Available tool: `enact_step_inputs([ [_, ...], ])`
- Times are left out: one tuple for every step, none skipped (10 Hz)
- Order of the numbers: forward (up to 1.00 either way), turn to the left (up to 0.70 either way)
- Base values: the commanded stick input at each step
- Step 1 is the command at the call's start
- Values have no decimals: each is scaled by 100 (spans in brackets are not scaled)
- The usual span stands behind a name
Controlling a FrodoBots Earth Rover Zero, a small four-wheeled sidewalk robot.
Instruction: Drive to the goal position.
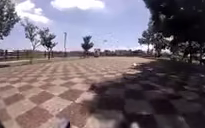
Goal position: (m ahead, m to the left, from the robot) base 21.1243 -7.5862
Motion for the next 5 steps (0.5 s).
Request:
enact_step_inputs([
  [70,0],
  [70,0],
  [70,0],
  [70,0],
  [70,0],
])
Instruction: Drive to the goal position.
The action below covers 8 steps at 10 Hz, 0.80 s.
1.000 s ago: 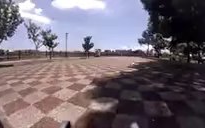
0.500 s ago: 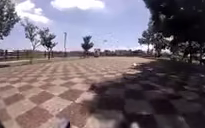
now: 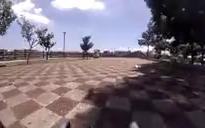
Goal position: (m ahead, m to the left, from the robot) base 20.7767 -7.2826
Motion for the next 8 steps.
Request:
enact_step_inputs([
  [70,0],
  [70,0],
  [70,0],
  [70,0],
  [70,0],
  [70,8],
  [70,23],
  [70,27],
])
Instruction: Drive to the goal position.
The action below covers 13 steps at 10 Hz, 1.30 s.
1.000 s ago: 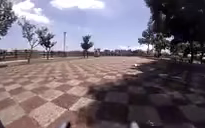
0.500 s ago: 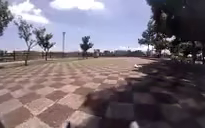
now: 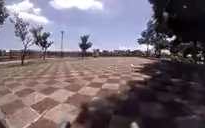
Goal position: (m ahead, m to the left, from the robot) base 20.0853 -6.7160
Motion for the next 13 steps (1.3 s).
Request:
enact_step_inputs([
  [70,-8],
  [70,-27],
  [70,-27],
  [70,-27],
  [70,-27],
  [70,-27],
  [70,-27],
  [70,-27],
  [70,-27],
  [70,-27],
  [70,-27],
  [70,-27],
  [70,-27],
])
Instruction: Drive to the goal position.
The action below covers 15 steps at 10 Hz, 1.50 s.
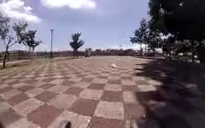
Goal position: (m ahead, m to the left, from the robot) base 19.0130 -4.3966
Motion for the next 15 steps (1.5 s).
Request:
enact_step_inputs([
  [70,-27],
  [70,-27],
  [70,-27],
  [70,-27],
  [70,-27],
  [70,-27],
  [70,-27],
  [70,-27],
  [70,-27],
  [70,-27],
  [70,-27],
  [70,-2],
  [70,0],
  [70,0],
  [70,0],
])
